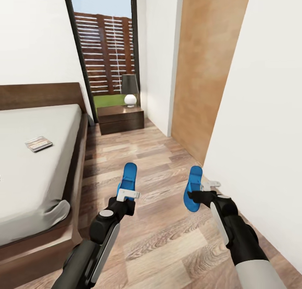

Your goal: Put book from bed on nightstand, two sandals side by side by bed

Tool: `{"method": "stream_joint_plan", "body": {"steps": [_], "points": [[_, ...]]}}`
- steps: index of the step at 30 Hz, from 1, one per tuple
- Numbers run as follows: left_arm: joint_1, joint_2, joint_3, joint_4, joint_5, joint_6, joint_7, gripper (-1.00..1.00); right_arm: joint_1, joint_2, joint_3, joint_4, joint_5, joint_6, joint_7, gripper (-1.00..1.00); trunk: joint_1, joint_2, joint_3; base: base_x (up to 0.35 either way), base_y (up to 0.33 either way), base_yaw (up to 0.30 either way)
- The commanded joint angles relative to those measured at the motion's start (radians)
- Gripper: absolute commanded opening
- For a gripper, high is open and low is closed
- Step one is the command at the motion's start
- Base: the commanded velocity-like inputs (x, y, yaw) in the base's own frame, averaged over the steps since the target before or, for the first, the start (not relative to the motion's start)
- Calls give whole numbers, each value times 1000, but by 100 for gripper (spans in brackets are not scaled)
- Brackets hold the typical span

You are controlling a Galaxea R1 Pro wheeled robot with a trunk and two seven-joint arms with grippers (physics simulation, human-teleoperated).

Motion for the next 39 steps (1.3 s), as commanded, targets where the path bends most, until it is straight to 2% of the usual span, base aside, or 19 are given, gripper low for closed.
{"method": "stream_joint_plan", "body": {"steps": [1, 17, 39], "points": [[-1, 0, -2, -1, 2, 5, 9, -100, 0, -1, 0, -1, -2, 5, 2, -100, 0, 0, 0, 283, -199, 255], [-1, 0, -3, 0, 1, 5, 9, -100, 0, -1, 0, -1, -1, 6, 2, -100, 0, 0, 2, 292, -178, 253], [-1, 0, -3, -1, 0, 5, 9, -100, 0, -1, 2, -2, -1, 6, 4, -100, 0, 0, 2, 315, -119, 9]]}}
